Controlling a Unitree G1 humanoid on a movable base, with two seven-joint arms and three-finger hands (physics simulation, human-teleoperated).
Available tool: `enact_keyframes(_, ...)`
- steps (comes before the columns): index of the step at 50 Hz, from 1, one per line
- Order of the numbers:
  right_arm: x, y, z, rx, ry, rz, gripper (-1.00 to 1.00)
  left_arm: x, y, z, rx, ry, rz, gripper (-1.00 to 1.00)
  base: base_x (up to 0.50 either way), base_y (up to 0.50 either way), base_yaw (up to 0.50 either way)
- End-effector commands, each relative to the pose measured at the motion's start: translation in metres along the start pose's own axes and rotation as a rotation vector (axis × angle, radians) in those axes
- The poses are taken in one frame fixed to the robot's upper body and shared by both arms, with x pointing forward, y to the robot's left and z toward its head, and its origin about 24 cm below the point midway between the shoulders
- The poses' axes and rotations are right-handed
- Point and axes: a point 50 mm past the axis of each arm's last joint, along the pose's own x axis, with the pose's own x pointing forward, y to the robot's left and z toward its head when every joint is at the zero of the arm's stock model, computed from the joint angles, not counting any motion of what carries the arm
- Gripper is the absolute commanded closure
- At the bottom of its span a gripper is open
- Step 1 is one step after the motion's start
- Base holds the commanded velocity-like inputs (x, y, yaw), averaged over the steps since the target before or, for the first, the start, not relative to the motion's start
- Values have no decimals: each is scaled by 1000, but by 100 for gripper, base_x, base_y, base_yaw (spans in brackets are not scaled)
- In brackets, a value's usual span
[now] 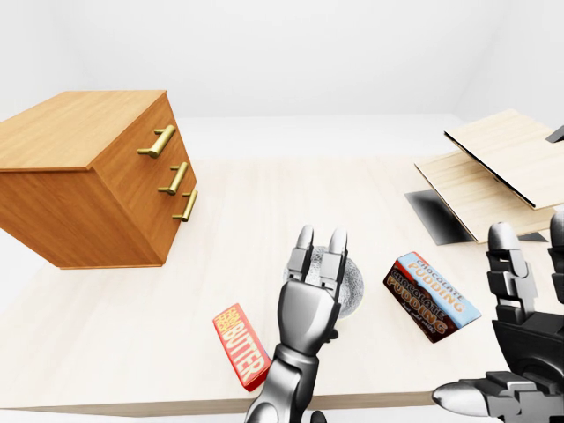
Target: Close the top drawer of the cabinet and put the bowl on top of it.
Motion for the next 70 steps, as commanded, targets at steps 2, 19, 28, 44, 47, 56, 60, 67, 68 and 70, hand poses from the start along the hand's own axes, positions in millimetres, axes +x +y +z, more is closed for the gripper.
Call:
enact_keyframes(2,0,-1,1,0,-4,-3,-100,-2,-13,-7,48,15,-57,-100,0,0,0)
enact_keyframes(19,0,0,0,1,-2,-2,-100,-3,-17,-9,68,22,-80,-100,0,0,0)
enact_keyframes(28,1,1,-1,2,4,0,-100,-6,-29,-17,96,42,-130,-100,0,0,0)
enact_keyframes(44,0,1,-1,4,6,2,-100,-8,-35,-19,117,47,-163,-100,0,0,0)
enact_keyframes(47,1,1,-2,3,8,3,-100,-8,-34,-19,117,46,-163,-100,0,0,0)
enact_keyframes(56,0,1,-1,1,7,4,-100,-8,-36,-19,122,46,-167,-100,0,0,0)
enact_keyframes(60,0,1,0,-1,0,2,-100,-9,-38,-21,124,51,-178,-100,0,0,0)
enact_keyframes(67,1,1,0,0,0,2,-100,-9,-42,-24,133,60,-194,-100,0,0,0)
enact_keyframes(68,1,1,-1,0,2,3,-100,-9,-43,-24,133,61,-194,-100,0,0,0)
enact_keyframes(70,0,1,0,2,5,5,-100,-10,-45,-26,134,66,-200,-100,0,0,0)
